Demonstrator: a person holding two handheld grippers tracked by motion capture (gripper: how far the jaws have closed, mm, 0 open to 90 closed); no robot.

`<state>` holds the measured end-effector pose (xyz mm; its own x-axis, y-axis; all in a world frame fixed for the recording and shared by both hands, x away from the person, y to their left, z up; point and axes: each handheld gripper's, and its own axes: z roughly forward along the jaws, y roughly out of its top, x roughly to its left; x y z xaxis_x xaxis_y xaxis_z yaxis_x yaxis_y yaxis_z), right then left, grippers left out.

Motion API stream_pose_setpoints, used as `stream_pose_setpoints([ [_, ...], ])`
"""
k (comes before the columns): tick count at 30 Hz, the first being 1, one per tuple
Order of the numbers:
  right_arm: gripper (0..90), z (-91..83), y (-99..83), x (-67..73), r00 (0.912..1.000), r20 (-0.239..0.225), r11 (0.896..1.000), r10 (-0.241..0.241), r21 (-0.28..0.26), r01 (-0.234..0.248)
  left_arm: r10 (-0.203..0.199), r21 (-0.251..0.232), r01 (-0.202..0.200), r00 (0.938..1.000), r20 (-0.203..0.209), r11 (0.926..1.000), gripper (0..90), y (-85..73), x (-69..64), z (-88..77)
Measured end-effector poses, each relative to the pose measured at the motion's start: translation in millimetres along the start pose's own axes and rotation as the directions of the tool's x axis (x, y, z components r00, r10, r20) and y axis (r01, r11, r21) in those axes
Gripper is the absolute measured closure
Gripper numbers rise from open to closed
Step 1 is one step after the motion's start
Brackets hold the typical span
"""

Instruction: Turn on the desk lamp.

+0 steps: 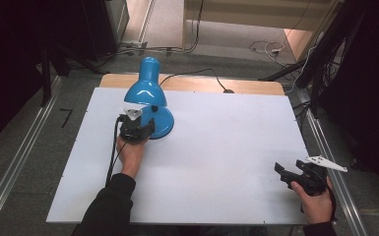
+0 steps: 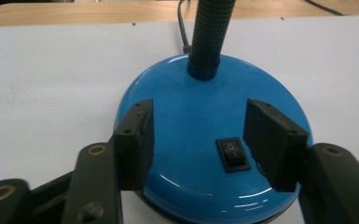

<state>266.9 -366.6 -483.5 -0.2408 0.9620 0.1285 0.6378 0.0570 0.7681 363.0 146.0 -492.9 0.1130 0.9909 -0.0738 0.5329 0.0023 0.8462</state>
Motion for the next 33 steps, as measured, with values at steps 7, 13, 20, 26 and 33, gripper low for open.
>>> stream_pose_setpoints([
  [7, 11.4, 0.4, 0.0, -1.2, 1.0000, 0.001, 1.000, 0.003, 0.002, -0.003, 0.000, 0.011, 0.000, 0.9997, 0.026, 0.9999, 72.7, -1.9, -2.8, 1.5],
  [13, 11.5, 0.8, 0.0, -0.4, 1.0000, 0.004, 1.000, -0.002, 0.007, 0.002, -0.003, 0.026, 0.002, 0.9981, 0.062, 0.9997, 88.9, -3.3, -3.5, 2.8],
  [20, 11.5, 0.6, 0.0, -2.0, 1.0000, 0.003, 1.000, 0.005, 0.008, -0.005, 0.001, 0.030, -0.003, 0.9973, 0.073, 0.9995, 90.0, -5.0, -6.9, 4.3],
  [26, 11.5, 0.8, 0.3, -2.2, 1.0000, 0.003, 1.000, 0.006, 0.007, -0.006, 0.005, 0.024, -0.007, 0.9966, 0.082, 0.9997, 90.0, -6.0, -7.5, 4.6],
  [33, 11.5, 0.0, 0.3, -0.7, 1.0000, -0.001, 1.000, 0.002, 0.005, -0.002, -0.020, 0.013, 0.019, 0.9962, 0.084, 0.9997, 90.0, -8.4, -8.0, 4.1],
])
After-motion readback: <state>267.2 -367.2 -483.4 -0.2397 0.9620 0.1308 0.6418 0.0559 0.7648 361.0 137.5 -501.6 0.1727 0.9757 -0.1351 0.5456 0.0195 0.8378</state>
